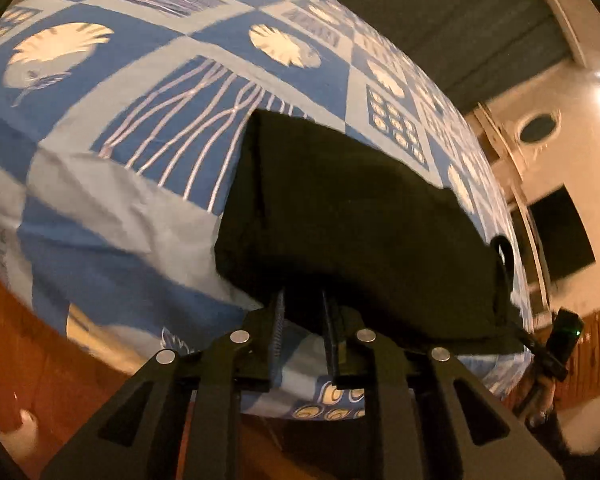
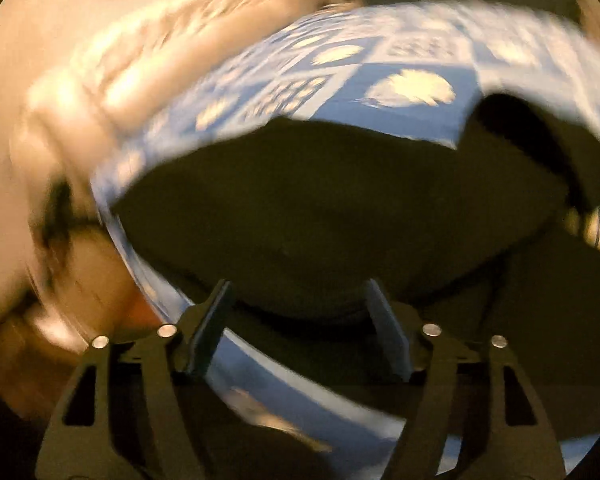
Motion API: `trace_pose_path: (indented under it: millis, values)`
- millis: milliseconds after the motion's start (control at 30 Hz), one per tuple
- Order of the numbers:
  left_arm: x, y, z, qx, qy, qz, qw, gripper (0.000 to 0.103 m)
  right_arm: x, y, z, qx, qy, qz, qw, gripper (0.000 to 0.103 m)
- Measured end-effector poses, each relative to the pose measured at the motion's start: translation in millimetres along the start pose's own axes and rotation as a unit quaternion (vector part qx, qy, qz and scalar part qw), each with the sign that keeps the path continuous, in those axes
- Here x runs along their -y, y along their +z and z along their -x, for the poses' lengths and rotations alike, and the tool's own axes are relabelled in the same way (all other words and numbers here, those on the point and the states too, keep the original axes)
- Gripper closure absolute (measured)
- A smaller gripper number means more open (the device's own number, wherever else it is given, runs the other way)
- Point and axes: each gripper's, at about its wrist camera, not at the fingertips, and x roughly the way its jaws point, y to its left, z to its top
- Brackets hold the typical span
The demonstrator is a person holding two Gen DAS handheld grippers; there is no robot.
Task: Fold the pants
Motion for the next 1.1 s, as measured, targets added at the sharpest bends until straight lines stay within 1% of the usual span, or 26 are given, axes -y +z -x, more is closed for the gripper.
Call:
trace_pose_path:
  millis: [67, 167, 233, 300, 367, 400, 533, 567, 600, 633, 667, 700, 733, 833, 867, 933, 1000, 1100]
  values:
    - [-5.9, -2.2, 5.7, 0.015, -0.003, 0.031, 0.9994, 0.084, 15.2, -2.4, 3.7, 0.015, 0.026, -0.071, 0.997, 0.030]
    - [-16.0, -5.3, 7.7, 0.025, -0.028, 0.096, 0.9946, 0.084, 31.3, -7.3, 2.0, 0.026, 0.044, -0.134, 0.990, 0.030]
    - [-11.9, -6.9, 8.0, 0.032, -0.030, 0.106, 0.9934, 0.084, 38.6, -12.6, -2.0, 0.028, 0.052, -0.166, 0.984, 0.029]
    - [-1.3, -4.3, 5.1, 0.042, -0.032, 0.102, 0.9934, 0.084, 42.4, -15.2, -4.7, 0.033, 0.057, -0.186, 0.980, 0.029]
    - [3.7, 0.6, -2.7, 0.041, -0.037, 0.107, 0.9927, 0.084, 44.1, -14.4, -5.0, 0.038, 0.057, -0.192, 0.979, 0.028]
    - [4.7, 2.0, -5.2, 0.039, -0.032, 0.109, 0.9928, 0.084, 44.2, -13.4, -5.2, 0.042, 0.059, -0.199, 0.977, 0.028]
    - [0.2, 5.0, -14.3, 0.039, -0.011, 0.120, 0.9920, 0.083, 48.6, -18.0, 0.8, 0.058, 0.063, -0.228, 0.970, 0.022]
    - [-3.4, 4.6, -17.0, 0.037, -0.011, 0.130, 0.9908, 0.083, 51.4, -20.0, 2.2, 0.061, 0.065, -0.235, 0.968, 0.021]
    - [-7.5, 2.4, -16.7, 0.036, -0.020, 0.145, 0.9886, 0.083, 52.5, -21.4, 3.3, 0.063, 0.064, -0.241, 0.966, 0.021]
    - [-10.7, -0.5, -15.1, 0.038, -0.031, 0.162, 0.9855, 0.083, 53.4, -22.0, 4.0, 0.065, 0.060, -0.245, 0.965, 0.021]
    - [-13.7, -4.5, -11.8, 0.045, -0.048, 0.185, 0.9806, 0.083, 55.4, -23.4, 5.1, 0.067, 0.057, -0.248, 0.965, 0.021]
    - [-14.6, -6.9, -8.0, 0.053, -0.060, 0.196, 0.9774, 0.083, 56.8, -24.8, 6.9, 0.069, 0.055, -0.251, 0.964, 0.021]
    - [-13.4, -8.1, -5.0, 0.059, -0.066, 0.198, 0.9763, 0.083, 58.0, -25.5, 7.7, 0.070, 0.049, -0.253, 0.964, 0.021]
    - [-6.1, -5.4, 2.2, 0.069, -0.064, 0.177, 0.9796, 0.082, 57.3, -22.8, 8.0, 0.074, 0.021, -0.245, 0.967, 0.021]
    - [-5.1, -4.4, 2.0, 0.068, -0.067, 0.176, 0.9798, 0.075, 55.7, -21.1, 7.8, 0.073, 0.007, -0.237, 0.969, 0.021]
    - [-6.0, -4.7, 0.5, 0.065, -0.079, 0.182, 0.9780, 0.068, 52.1, -17.3, 7.2, 0.072, -0.019, -0.223, 0.972, 0.021]
    - [-8.0, -7.6, -0.1, 0.066, -0.078, 0.190, 0.9764, 0.068, 50.1, -12.3, 5.2, 0.069, -0.044, -0.204, 0.975, 0.022]
    - [-8.5, -12.2, -2.0, 0.059, -0.069, 0.191, 0.9773, 0.068, 47.8, -2.7, -0.9, 0.066, -0.090, -0.179, 0.977, 0.022]
